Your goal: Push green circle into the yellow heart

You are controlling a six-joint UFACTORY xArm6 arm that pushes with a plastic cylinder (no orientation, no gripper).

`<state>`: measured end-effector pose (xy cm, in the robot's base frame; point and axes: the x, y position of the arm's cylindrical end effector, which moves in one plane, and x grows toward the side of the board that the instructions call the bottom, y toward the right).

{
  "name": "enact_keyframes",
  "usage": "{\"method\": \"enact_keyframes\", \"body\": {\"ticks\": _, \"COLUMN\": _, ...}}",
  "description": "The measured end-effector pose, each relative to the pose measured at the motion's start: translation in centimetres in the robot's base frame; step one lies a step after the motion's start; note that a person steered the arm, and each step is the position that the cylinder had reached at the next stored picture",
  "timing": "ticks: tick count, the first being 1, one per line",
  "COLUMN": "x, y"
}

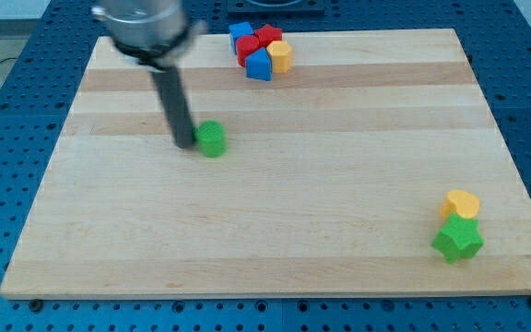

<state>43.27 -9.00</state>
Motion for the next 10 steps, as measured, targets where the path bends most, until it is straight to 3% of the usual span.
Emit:
{"method": "enact_keyframes", "body": {"ticks": 1, "x": 0.8, "y": 4.3}}
{"method": "enact_keyframes", "body": {"ticks": 2, "x": 0.8, "y": 0.8}}
{"method": "enact_keyframes", "body": {"ticks": 3, "x": 0.7, "y": 1.6}}
{"method": "enact_keyframes", "body": {"ticks": 5, "x": 0.7, "y": 15.3}}
{"method": "enact_keyframes", "body": {"ticks": 7, "x": -2.2, "y": 11.2}}
{"method": "enact_keyframes", "body": {"ticks": 10, "x": 1.9, "y": 27.5}}
